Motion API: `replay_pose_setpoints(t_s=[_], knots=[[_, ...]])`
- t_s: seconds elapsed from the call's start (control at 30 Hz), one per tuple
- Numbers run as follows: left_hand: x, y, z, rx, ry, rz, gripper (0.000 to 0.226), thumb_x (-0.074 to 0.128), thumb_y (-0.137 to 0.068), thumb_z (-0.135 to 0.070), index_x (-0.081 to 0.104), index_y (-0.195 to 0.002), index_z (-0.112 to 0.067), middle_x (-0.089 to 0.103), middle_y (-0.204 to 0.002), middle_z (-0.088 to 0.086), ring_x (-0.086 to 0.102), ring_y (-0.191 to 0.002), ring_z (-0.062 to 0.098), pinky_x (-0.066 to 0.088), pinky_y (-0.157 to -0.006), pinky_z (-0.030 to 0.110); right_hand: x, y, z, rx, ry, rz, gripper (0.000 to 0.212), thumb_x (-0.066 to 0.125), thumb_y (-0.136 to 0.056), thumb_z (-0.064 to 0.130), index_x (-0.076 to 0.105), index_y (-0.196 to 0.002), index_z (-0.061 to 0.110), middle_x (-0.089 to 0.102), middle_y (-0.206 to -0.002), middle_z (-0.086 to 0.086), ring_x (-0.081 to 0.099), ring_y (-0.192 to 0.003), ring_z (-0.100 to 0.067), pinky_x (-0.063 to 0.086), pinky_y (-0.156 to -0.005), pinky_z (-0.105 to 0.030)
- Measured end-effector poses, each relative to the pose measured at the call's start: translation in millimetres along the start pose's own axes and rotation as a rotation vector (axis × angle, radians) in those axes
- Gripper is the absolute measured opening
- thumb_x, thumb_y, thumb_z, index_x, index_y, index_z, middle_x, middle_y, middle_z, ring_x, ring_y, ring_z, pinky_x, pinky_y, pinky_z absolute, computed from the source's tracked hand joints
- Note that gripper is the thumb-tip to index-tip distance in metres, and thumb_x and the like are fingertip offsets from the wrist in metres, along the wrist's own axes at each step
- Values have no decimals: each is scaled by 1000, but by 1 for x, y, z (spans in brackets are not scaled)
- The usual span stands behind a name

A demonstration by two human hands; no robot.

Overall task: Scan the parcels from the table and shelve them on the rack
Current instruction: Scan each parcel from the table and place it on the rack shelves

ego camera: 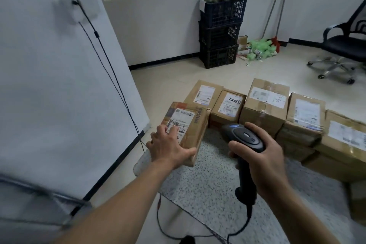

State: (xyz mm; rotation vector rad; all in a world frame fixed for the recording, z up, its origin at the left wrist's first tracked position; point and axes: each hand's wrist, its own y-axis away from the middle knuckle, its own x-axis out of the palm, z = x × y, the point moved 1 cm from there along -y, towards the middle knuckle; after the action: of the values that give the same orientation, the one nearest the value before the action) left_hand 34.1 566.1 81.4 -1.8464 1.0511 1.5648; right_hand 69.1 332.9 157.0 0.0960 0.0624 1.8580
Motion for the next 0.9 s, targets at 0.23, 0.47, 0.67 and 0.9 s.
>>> replay_pose_setpoints(t_s=[0.23, 0.47, 0.67, 0.9], knots=[[45, 47, 22, -145, 15, 168, 102, 61, -58, -86, 32, -143, -37, 26, -139, 6, 39, -125, 32, 39, -104, 51, -12, 27, -17, 55, 4, 19, 75, 88, -72, 6, 57, -138, 21, 72, -106, -5, 74, -78, -33, 55, -58, -34], [83, 57, 44, -144, 61, 266, 107, 74, -58, -81, 28, -143, -34, 20, -145, 5, 40, -129, 31, 41, -105, 50, -8, 36, -33, 98, 42, -37, 68, 84, -75, 2, 59, -134, 23, 73, -103, -7, 74, -77, -35, 55, -58, -38], [86, 35, 74, -318, 310, 315, 114, 87, -52, -61, 34, -145, -24, 34, -138, 7, 52, -119, 28, 51, -99, 43, 9, 39, -44, 119, 60, -54, 62, 84, -75, 2, 60, -123, 31, 74, -101, -5, 75, -76, -32, 56, -59, -35], [95, 20, 77, -350, 468, 408, 114, 89, -33, -57, 47, -130, -15, 60, -124, 5, 61, -109, 26, 55, -92, 43, 17, 45, -45, 129, 63, -88, 66, 87, -73, 5, 58, -128, 30, 73, -104, -5, 74, -76, -32, 57, -58, -34]])
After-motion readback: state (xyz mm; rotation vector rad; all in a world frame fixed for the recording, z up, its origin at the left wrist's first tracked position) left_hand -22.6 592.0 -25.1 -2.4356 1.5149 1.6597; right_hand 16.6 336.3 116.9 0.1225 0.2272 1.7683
